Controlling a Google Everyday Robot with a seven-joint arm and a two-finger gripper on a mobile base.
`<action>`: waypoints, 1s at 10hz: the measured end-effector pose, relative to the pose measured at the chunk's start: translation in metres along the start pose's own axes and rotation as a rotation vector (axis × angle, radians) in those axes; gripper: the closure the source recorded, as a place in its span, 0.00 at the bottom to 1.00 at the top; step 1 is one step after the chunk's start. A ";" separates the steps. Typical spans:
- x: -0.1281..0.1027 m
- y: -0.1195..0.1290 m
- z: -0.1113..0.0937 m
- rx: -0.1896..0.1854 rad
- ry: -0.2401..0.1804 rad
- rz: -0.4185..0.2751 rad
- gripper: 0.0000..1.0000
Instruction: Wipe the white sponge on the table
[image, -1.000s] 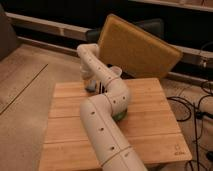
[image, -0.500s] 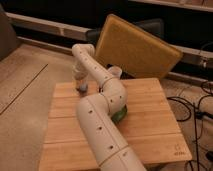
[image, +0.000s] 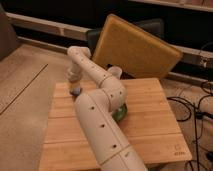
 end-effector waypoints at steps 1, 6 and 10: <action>0.009 0.006 0.003 0.000 0.015 0.004 1.00; 0.074 -0.019 0.003 0.061 0.052 0.158 1.00; 0.102 -0.078 -0.029 0.165 0.014 0.298 1.00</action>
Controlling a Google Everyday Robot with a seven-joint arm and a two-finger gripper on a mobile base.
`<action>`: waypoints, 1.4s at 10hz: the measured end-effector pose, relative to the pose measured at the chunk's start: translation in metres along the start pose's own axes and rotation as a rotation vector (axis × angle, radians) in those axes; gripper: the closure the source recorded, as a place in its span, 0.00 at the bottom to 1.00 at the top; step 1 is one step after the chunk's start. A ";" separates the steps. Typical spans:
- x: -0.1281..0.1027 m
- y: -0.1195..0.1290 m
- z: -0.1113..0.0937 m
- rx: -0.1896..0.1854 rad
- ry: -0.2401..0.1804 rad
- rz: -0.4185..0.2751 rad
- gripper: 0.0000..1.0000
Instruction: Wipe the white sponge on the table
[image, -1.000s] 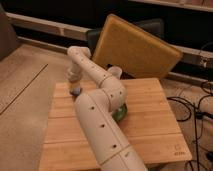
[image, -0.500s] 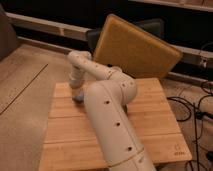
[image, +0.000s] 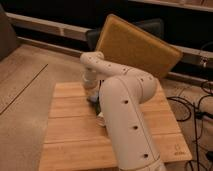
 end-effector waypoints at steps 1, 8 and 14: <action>-0.006 -0.008 -0.007 0.030 -0.009 -0.001 1.00; -0.073 0.004 -0.022 0.077 -0.065 -0.195 1.00; -0.097 0.070 0.004 -0.057 -0.074 -0.365 1.00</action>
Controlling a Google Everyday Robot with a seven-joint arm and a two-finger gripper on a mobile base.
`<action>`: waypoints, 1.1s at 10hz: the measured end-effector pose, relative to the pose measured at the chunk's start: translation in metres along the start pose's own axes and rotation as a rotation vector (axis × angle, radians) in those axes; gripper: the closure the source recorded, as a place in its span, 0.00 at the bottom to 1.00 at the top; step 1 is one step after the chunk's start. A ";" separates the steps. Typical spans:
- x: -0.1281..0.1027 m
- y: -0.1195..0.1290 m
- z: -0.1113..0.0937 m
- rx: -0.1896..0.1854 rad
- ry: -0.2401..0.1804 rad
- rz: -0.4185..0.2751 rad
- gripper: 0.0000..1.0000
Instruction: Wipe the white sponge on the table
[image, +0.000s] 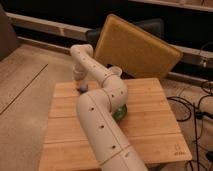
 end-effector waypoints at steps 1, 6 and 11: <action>-0.002 0.009 0.003 -0.020 0.001 -0.011 1.00; 0.027 0.018 0.010 -0.030 0.070 0.057 1.00; 0.069 -0.024 -0.002 -0.001 0.055 0.207 0.90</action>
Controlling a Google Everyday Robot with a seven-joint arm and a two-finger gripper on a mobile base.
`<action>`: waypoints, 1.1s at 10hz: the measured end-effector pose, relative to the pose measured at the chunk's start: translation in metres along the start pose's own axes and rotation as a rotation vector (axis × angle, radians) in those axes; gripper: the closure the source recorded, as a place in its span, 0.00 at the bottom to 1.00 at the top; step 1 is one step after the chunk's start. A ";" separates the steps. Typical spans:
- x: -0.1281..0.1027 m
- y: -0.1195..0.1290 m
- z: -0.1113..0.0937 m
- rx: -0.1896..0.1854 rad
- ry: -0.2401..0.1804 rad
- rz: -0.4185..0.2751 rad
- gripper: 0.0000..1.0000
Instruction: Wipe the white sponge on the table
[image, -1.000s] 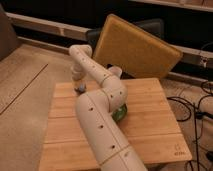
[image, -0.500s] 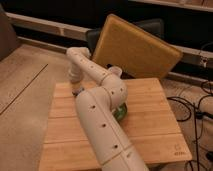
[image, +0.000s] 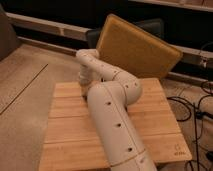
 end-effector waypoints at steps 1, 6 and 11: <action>-0.004 -0.004 -0.006 0.000 -0.028 -0.002 0.81; -0.030 0.012 -0.015 -0.005 -0.104 -0.106 0.28; -0.033 0.013 -0.015 -0.007 -0.113 -0.113 0.20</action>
